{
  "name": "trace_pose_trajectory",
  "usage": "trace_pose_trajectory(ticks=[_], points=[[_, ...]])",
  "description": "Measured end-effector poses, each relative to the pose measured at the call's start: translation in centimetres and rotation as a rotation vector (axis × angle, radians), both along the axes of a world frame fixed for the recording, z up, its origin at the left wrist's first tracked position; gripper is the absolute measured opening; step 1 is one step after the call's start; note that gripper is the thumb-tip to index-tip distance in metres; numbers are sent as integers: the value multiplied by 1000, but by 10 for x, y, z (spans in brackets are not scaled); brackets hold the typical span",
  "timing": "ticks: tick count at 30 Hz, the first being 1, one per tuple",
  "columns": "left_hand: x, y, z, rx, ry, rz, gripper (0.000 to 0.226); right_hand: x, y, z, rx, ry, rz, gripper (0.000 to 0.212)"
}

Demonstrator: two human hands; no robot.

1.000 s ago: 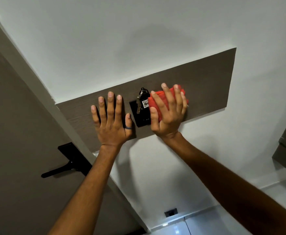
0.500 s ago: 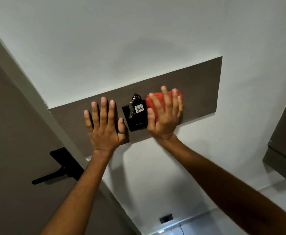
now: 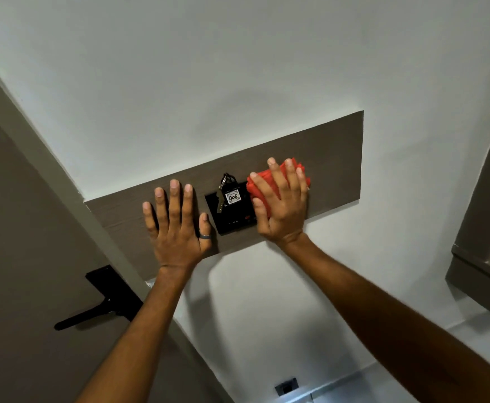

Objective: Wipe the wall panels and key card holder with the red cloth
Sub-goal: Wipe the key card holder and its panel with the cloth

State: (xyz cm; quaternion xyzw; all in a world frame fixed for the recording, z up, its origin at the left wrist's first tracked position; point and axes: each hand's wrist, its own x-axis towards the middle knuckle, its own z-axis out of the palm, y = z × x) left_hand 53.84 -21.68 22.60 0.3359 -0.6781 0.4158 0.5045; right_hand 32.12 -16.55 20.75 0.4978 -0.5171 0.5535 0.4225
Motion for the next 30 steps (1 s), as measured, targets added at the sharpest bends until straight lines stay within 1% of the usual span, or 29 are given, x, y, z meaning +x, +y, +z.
trace_pose_trajectory(ticks=[1,2,4,5,6,8,9,10,12,13,14,15,18,19,20,21,23,27,29,30], points=[[0,1,0,4,3,4,61,13,-1,-5,-2,-83,-7,47],[0,1,0,10,2,-2,61,19,-1,-10,-2,-61,-4,49],[1,0,0,8,-4,-11,60,-1,1,-9,9,186,29,50],[1,-1,0,6,-10,-5,60,-16,0,-7,9,235,23,49],[0,-1,1,7,-8,2,61,-22,-1,-5,6,179,18,49],[-1,-1,1,7,-1,7,61,-4,1,-7,6,-90,2,49],[-1,0,0,16,4,4,61,10,-1,-15,19,-141,-10,49],[-1,0,0,24,2,-4,61,16,-2,-22,33,-81,-6,50],[0,-1,-1,22,-22,-6,62,-9,0,-19,38,236,21,49],[1,-1,-1,22,-31,8,62,-29,2,-14,35,350,18,48],[1,0,1,27,-31,22,63,-40,3,-9,16,387,-3,46],[1,1,1,36,-27,27,63,-43,4,-7,22,355,-20,44],[4,4,3,80,-48,37,64,-10,12,-17,26,11,31,39],[6,3,3,99,-65,37,64,2,12,-20,26,-56,63,38],[6,2,2,114,-82,46,64,7,13,-22,27,-63,94,38],[9,3,2,123,-88,56,65,11,14,-23,36,-11,107,39],[11,3,1,149,-108,69,66,7,14,-28,66,115,47,41],[12,16,9,235,-135,81,66,-19,14,-26,55,275,-49,39],[8,29,13,288,-128,73,67,-30,23,-25,79,372,-69,44],[5,38,13,340,-106,59,67,-35,29,-25,111,371,-77,49]])
